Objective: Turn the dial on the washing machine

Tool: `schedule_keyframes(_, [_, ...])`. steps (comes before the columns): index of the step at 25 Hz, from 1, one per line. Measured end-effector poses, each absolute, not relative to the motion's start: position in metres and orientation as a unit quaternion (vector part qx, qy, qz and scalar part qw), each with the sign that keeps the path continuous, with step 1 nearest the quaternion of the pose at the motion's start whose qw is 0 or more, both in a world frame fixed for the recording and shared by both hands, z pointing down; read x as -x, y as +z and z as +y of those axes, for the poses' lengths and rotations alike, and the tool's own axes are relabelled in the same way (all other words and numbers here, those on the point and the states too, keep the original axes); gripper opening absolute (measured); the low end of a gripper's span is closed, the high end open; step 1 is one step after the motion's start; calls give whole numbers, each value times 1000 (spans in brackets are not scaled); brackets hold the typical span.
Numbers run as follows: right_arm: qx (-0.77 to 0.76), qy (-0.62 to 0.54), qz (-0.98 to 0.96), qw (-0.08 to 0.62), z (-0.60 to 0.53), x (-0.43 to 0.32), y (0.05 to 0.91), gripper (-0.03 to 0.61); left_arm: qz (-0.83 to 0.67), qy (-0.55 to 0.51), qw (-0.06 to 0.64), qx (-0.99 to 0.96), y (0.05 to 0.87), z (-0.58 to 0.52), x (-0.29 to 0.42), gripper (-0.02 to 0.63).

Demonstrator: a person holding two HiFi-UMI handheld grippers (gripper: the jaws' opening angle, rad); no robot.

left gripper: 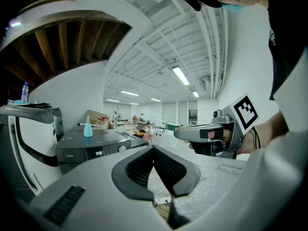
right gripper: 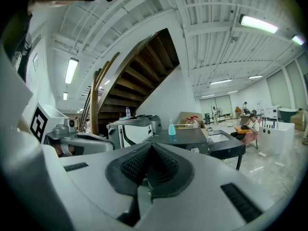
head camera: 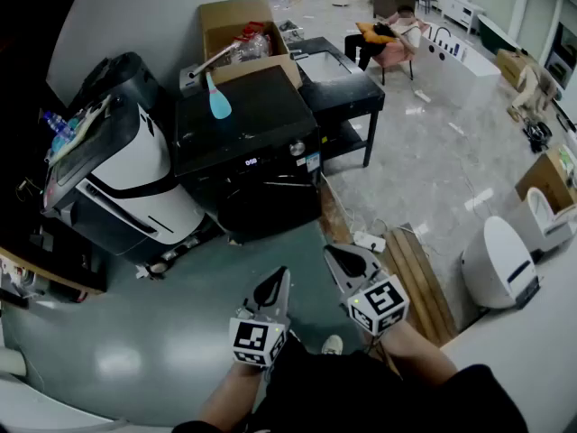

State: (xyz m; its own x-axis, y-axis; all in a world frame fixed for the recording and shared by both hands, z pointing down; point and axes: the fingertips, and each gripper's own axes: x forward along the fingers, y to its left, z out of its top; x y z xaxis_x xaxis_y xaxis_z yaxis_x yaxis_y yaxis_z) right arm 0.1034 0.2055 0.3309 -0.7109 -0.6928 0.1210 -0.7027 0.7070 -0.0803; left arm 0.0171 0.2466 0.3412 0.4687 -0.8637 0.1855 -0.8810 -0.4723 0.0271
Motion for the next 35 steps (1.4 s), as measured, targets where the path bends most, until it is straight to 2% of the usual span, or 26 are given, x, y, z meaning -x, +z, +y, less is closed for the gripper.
schedule_keyframes(21, [-382, 56, -922, 23, 187, -98, 334, 0, -520, 64, 61, -850, 337, 229, -7, 5])
schedule_keyframes(35, [-393, 82, -915, 31, 141, -60, 347, 26, -520, 63, 73, -848, 347, 183, 41, 15])
